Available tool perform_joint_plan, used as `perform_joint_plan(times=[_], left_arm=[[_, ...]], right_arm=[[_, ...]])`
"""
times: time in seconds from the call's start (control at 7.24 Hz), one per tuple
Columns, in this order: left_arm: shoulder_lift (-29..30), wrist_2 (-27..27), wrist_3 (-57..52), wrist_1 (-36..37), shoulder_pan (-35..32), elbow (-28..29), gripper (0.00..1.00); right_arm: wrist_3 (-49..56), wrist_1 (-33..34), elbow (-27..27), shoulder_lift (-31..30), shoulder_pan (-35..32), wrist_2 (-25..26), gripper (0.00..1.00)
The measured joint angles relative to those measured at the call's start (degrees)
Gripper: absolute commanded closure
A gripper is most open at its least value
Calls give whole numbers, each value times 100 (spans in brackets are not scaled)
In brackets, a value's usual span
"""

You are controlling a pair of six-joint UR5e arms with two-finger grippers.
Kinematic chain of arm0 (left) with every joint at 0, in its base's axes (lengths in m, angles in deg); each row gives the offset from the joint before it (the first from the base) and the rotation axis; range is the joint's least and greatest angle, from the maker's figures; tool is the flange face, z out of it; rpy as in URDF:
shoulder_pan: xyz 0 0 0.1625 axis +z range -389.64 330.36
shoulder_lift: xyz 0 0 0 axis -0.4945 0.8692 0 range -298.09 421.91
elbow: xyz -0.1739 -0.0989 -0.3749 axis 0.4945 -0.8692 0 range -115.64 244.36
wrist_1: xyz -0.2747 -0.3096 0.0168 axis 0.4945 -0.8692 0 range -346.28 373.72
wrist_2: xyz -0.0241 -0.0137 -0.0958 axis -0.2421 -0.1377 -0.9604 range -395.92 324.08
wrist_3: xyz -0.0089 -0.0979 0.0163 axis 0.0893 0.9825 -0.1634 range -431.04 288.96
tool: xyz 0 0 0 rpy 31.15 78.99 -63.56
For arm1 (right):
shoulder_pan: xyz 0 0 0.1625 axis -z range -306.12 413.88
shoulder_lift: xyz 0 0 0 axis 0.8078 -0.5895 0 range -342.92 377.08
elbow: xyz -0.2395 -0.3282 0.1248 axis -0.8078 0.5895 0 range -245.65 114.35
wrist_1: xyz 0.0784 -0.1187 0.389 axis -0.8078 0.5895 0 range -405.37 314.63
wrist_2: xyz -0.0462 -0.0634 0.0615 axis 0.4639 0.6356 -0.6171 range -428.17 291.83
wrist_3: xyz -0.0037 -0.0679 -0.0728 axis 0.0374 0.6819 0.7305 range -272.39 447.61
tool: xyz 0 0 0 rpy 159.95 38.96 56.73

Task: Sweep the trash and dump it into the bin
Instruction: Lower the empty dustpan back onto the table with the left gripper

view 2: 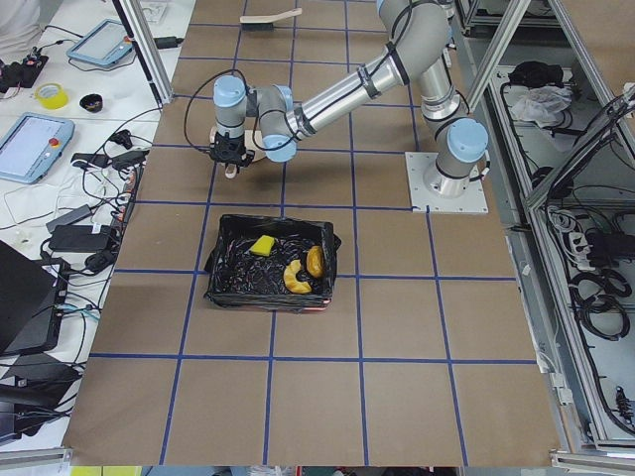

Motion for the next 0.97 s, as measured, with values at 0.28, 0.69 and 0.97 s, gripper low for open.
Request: perform_joint_plan(times=[0.28, 0.69, 0.97], left_arm=[[0, -10, 31, -6, 13, -8, 100], [-27, 44, 71, 4, 16, -61, 80], [-108, 56, 73, -13, 16, -96, 65]], right_arm=[[-4, 7, 26, -65, -7, -8, 0], [-7, 31, 33, -93, -6, -17, 0], [-6, 36, 25, -109, -13, -18, 0]])
